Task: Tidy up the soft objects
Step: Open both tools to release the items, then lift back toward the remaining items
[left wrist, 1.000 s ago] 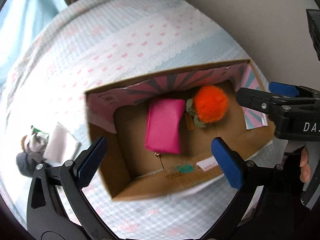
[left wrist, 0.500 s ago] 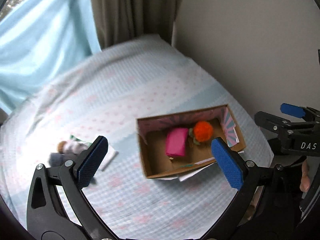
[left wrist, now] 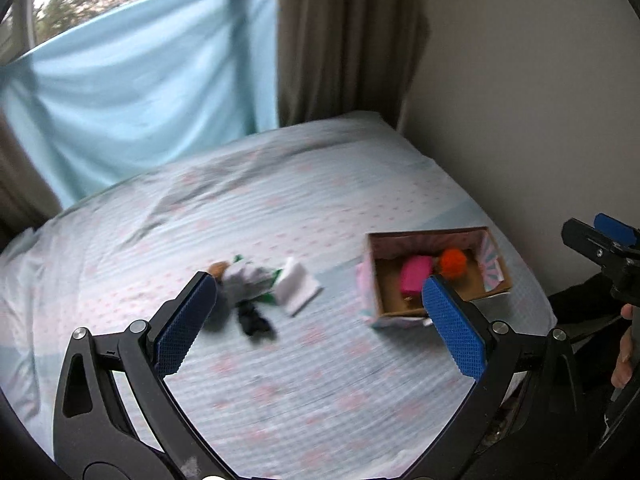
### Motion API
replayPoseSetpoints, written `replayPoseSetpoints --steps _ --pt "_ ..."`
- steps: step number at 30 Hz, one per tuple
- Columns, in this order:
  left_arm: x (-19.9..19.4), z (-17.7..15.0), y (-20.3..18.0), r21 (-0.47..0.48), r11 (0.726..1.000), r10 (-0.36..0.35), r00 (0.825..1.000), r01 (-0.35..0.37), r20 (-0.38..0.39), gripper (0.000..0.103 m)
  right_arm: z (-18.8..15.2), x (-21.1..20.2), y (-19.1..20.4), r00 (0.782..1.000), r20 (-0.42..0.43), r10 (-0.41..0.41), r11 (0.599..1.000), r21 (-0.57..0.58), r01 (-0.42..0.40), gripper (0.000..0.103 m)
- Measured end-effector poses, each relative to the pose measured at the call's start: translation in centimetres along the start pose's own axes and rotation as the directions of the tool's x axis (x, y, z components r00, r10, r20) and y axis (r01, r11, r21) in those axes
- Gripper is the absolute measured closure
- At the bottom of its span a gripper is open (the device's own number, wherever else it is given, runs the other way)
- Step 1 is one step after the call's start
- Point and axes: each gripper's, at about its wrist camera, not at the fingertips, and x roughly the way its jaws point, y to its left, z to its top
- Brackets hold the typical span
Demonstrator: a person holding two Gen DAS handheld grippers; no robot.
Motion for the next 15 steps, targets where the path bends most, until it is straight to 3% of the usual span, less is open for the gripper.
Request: replayPoseSetpoints --steps 8,15 --pt "-1.6 -2.6 9.0 -0.036 0.997 0.075 0.997 -0.074 0.013 0.001 -1.6 0.9 6.7 0.998 0.015 0.069 0.998 -0.008 -0.069 0.0" --pt "0.4 -4.6 16.0 -0.039 0.994 0.1 0.995 -0.1 0.002 0.001 -2.9 4.1 12.8 0.994 -0.013 0.109 0.994 -0.015 -0.109 0.0"
